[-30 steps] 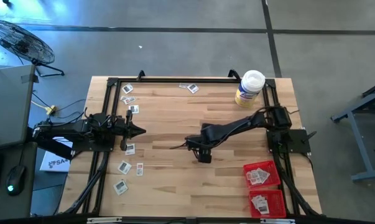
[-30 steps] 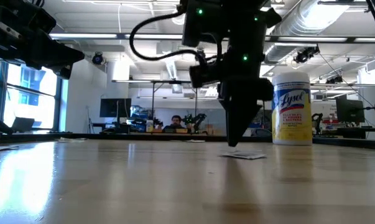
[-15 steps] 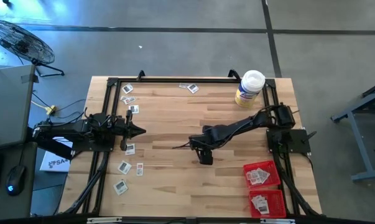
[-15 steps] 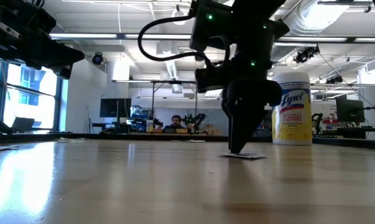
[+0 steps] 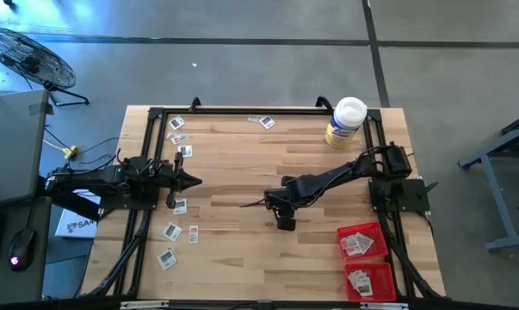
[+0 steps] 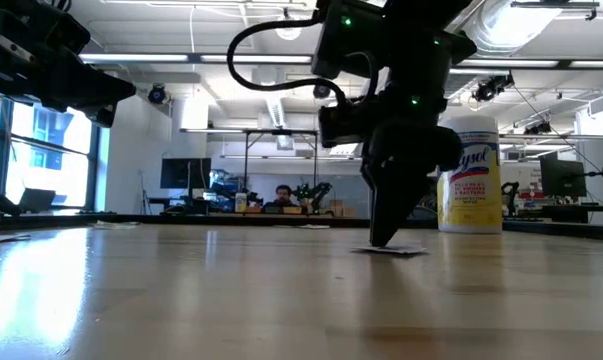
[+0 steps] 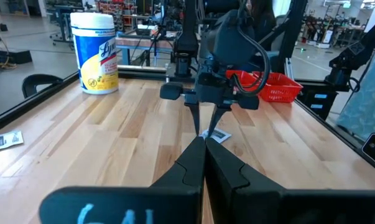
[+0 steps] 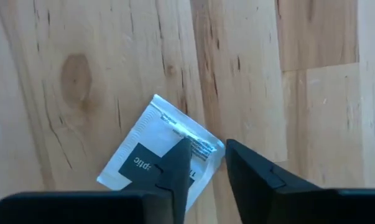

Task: Pick & Place First Aid Supplies
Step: Put the white towelette pack into the bottom red bin

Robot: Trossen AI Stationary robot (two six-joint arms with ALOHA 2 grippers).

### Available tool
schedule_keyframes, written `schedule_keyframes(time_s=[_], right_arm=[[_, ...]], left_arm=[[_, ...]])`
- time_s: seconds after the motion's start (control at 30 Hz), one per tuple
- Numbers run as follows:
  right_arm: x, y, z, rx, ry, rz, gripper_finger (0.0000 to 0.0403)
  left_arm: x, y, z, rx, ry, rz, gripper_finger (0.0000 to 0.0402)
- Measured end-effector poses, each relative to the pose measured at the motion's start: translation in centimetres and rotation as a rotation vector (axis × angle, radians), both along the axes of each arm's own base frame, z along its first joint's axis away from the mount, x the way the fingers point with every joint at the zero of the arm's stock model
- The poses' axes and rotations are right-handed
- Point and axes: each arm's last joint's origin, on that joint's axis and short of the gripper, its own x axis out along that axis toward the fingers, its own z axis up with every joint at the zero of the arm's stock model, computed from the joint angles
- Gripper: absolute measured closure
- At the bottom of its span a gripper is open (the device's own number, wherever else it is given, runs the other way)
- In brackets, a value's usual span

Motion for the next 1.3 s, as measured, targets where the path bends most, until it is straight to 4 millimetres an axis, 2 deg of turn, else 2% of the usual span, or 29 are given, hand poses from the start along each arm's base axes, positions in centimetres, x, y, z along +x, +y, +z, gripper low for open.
schedule_keyframes(time_s=[0.6, 0.97, 1.17, 1.3], right_arm=[[0.7, 0.1, 0.7, 0.017, -0.002, -0.072, 0.0397], [2.8, 0.6, 4.7, 0.006, -0.02, -0.069, 0.0402], [3.0, 1.4, 6.9, 0.014, 0.018, -0.083, 0.0402], [2.2, 3.0, 8.2, 0.006, 0.089, -0.074, 0.0402]], left_arm=[[0.0, 0.0, 0.0, 0.0, 0.0, 0.0, 0.04], [0.0, 0.0, 0.0, 0.0, 0.0, 0.0, 0.04], [0.0, 0.0, 0.0, 0.0, 0.0, 0.0, 0.04], [0.0, 0.0, 0.0, 0.0, 0.0, 0.0, 0.04]])
